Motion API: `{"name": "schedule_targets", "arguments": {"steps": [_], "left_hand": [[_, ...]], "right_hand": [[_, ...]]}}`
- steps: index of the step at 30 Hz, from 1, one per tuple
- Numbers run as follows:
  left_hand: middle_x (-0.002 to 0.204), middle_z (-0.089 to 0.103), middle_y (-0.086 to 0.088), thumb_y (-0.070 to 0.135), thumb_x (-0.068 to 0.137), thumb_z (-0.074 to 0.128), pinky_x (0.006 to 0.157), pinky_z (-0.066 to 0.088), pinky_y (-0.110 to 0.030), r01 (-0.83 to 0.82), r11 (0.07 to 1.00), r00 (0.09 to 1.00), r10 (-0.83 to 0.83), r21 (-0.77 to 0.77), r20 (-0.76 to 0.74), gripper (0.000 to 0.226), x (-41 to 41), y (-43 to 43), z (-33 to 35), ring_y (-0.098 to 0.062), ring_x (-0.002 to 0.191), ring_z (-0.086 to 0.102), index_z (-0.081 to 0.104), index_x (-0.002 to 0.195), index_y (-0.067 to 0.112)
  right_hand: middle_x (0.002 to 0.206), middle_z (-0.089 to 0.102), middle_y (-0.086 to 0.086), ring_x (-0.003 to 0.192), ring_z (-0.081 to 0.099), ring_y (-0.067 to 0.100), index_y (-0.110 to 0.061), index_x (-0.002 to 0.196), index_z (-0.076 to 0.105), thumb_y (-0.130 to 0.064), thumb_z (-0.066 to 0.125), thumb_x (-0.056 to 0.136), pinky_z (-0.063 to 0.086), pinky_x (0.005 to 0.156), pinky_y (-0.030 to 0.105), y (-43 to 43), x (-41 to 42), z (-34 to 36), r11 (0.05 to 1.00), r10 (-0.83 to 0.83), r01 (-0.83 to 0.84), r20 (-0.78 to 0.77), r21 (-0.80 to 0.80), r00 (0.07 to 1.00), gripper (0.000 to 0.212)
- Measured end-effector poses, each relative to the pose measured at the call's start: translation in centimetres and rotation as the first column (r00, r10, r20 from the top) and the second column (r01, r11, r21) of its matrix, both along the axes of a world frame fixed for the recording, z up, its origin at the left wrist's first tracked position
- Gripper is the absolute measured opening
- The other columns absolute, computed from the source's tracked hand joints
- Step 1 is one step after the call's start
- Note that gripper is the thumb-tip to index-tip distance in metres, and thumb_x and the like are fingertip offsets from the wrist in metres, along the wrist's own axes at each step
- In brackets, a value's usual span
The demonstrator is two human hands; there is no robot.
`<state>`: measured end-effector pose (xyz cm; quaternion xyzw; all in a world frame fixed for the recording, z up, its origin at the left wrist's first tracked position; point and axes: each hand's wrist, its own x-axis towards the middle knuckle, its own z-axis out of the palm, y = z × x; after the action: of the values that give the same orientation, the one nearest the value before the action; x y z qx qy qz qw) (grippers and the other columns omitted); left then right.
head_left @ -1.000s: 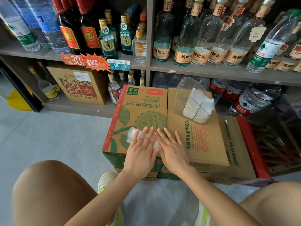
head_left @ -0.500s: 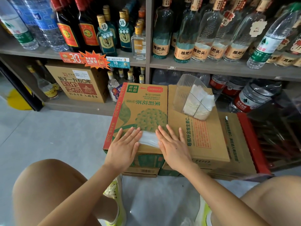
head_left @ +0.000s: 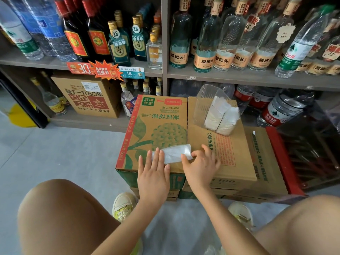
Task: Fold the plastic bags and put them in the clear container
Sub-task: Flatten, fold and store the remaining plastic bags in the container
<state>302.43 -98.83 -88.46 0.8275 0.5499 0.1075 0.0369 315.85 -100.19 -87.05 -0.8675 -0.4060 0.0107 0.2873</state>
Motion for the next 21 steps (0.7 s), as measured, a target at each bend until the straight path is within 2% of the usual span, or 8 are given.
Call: {"name": "schedule_targets", "arguments": {"steps": [4,8,10,12,14,15,17,21], "left_hand": [[0.143,0.049,-0.009,0.037,0.101,0.026,0.116,0.014,-0.048,0.078,0.996,0.996,-0.080,0.050,0.050,0.051,-0.9,0.2,0.2,-0.036,0.136,0.041,0.053,0.138,0.014],[0.142,0.051,-0.006,0.036,0.100,0.032,0.117,0.015,-0.046,0.241,0.965,0.965,-0.249,0.107,0.078,0.046,-1.9,1.2,0.4,-0.035,0.135,0.041,0.062,0.129,0.016],[0.139,0.054,-0.004,0.035,0.100,0.032,0.115,0.018,-0.046,0.320,0.941,0.942,-0.329,0.112,0.068,0.045,-2.2,1.9,0.2,-0.033,0.133,0.044,0.063,0.128,0.016],[0.138,0.055,-0.001,0.035,0.101,0.032,0.115,0.018,-0.047,0.344,0.934,0.935,-0.350,0.095,0.059,0.045,-2.3,2.3,0.1,-0.031,0.134,0.045,0.062,0.129,0.018],[0.139,0.053,0.001,0.036,0.101,0.031,0.116,0.016,-0.047,0.343,0.936,0.936,-0.348,0.075,0.060,0.045,-2.2,2.5,0.0,-0.030,0.135,0.043,0.060,0.131,0.020],[0.140,0.053,0.002,0.037,0.101,0.030,0.116,0.015,-0.046,0.345,0.936,0.935,-0.349,0.067,0.061,0.046,-2.2,2.5,0.1,-0.029,0.135,0.042,0.060,0.132,0.020],[0.141,0.052,0.002,0.038,0.102,0.028,0.117,0.012,-0.045,0.350,0.935,0.933,-0.354,0.054,0.069,0.047,-2.3,2.6,0.2,-0.029,0.136,0.041,0.059,0.133,0.021],[0.139,0.053,0.002,0.039,0.102,0.028,0.118,0.009,-0.042,0.338,0.941,0.933,-0.339,0.035,0.120,0.047,-2.3,3.1,0.5,-0.029,0.135,0.042,0.058,0.133,0.020]], "right_hand": [[0.123,0.059,-0.003,0.116,0.047,0.021,-0.021,0.083,0.069,-0.033,0.072,0.077,0.025,0.093,0.038,0.6,1.1,0.6,1.000,-0.006,0.004,-0.121,-0.015,0.993,0.013],[0.087,0.062,-0.008,0.086,0.051,0.017,-0.019,0.086,0.064,-0.024,0.067,0.082,0.026,0.076,0.030,0.9,2.4,1.2,0.998,0.048,-0.042,-0.127,0.045,0.991,0.007],[0.077,0.055,-0.012,0.079,0.055,0.017,-0.019,0.089,0.059,-0.020,0.066,0.084,0.034,0.068,0.029,1.0,2.7,1.9,0.989,0.116,-0.090,-0.236,0.116,0.965,0.009],[0.080,0.053,-0.016,0.076,0.055,0.010,-0.022,0.096,0.052,-0.016,0.067,0.085,0.040,0.064,0.025,1.0,2.4,2.6,0.970,0.199,-0.120,-0.404,0.212,0.893,0.020],[0.087,0.057,-0.015,0.077,0.056,0.000,-0.022,0.108,0.047,-0.011,0.069,0.084,0.041,0.064,0.011,1.1,1.8,3.0,0.946,0.245,-0.087,-0.515,0.311,0.821,0.034],[0.090,0.059,-0.011,0.078,0.056,-0.001,-0.021,0.113,0.046,-0.008,0.069,0.084,0.042,0.066,0.009,1.2,1.6,2.9,0.936,0.254,-0.060,-0.548,0.348,0.797,0.039],[0.094,0.058,-0.009,0.081,0.056,0.000,-0.017,0.116,0.048,-0.005,0.068,0.083,0.043,0.069,0.008,1.5,1.2,2.5,0.925,0.248,-0.013,-0.580,0.379,0.776,0.041],[0.096,0.055,-0.013,0.083,0.052,-0.004,-0.014,0.114,0.054,-0.001,0.063,0.085,0.039,0.069,0.008,1.7,1.3,1.7,0.935,0.226,-0.034,-0.521,0.353,0.823,0.033]]}}
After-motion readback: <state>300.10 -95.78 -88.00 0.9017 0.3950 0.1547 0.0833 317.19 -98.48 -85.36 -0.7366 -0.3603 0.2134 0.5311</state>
